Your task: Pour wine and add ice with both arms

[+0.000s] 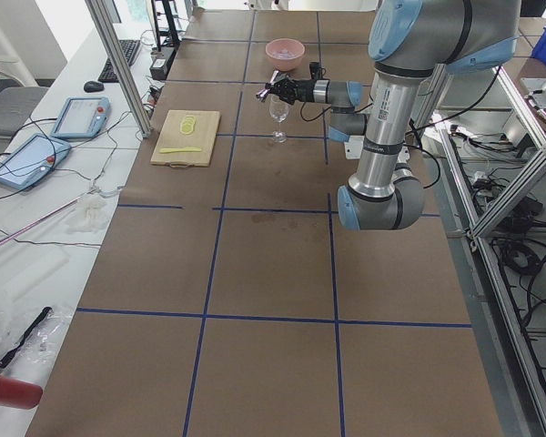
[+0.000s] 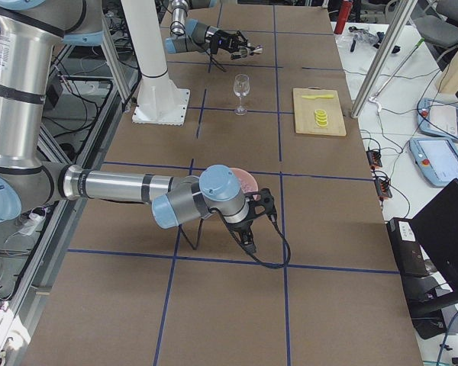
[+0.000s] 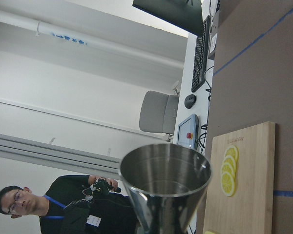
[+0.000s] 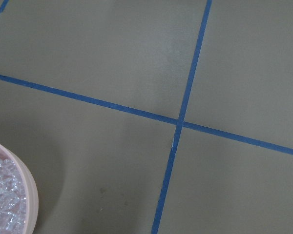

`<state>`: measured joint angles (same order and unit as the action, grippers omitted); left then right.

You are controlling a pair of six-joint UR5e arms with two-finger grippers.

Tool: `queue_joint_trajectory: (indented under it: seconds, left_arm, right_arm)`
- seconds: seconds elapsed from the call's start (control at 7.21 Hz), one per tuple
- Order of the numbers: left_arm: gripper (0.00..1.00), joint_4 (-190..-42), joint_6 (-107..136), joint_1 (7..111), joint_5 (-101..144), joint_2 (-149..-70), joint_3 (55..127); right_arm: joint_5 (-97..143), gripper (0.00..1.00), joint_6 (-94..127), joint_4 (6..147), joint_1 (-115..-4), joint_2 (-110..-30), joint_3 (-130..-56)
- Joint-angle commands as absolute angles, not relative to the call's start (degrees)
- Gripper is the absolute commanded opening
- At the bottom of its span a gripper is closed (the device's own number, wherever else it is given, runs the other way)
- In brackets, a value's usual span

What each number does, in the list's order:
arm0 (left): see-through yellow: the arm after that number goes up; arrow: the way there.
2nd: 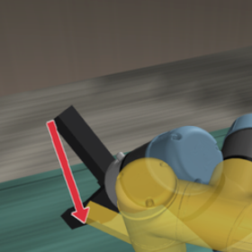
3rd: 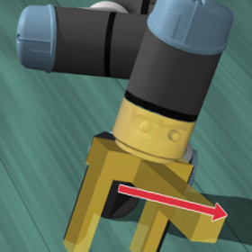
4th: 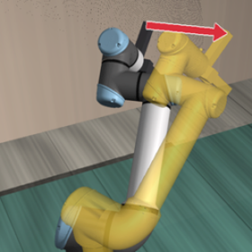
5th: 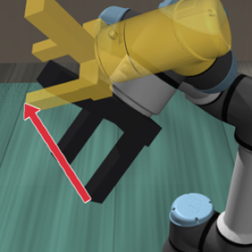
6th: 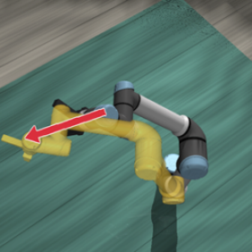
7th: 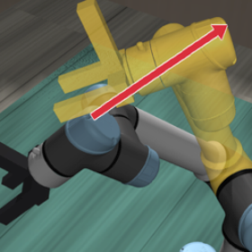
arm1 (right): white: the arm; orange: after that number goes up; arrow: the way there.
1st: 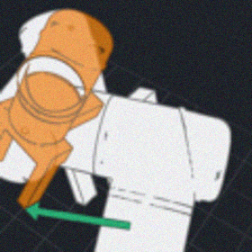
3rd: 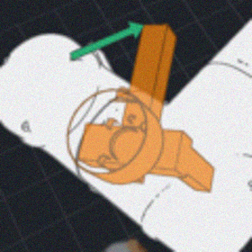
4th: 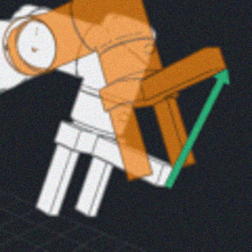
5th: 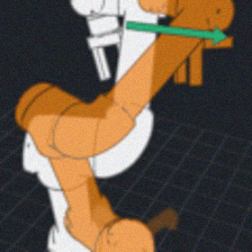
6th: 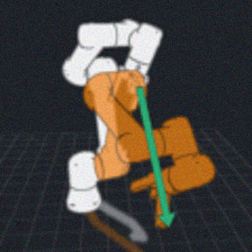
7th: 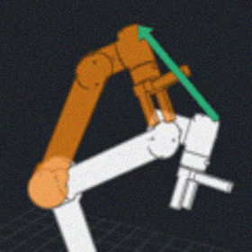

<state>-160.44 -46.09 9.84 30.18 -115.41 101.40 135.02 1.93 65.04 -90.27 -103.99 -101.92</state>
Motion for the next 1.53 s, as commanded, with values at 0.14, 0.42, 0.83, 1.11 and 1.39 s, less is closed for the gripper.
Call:
queue_joint_trajectory:
  seconds: [0.14,0.42,0.83,1.11,1.39]
  left_arm:
    - [0.00,-175.5,-45.6,13.6,38.9,-104.5,101.4]
    - [0.00,-184.3,-45.0,13.8,40.5,-97.0,101.5]
    - [0.00,-195.0,-26.4,13.7,45.7,-86.2,101.4]
    - [0.00,-198.8,-5.1,13.4,45.4,-80.3,99.3]
    - [0.00,-199.2,2.3,13.4,44.4,-79.5,96.4]
  right_arm:
    - [135.1,1.00,1.9,65.0,-90.3,-104.0,-101.8]
    - [135.1,1.00,1.8,65.0,-90.3,-104.0,-101.8]
    - [135.1,1.00,1.9,61.3,-90.3,-104.0,-99.5]
    - [135.2,1.00,1.9,58.2,-90.3,-104.0,-97.5]
    - [135.2,1.00,1.9,58.0,-90.4,-104.2,-97.3]
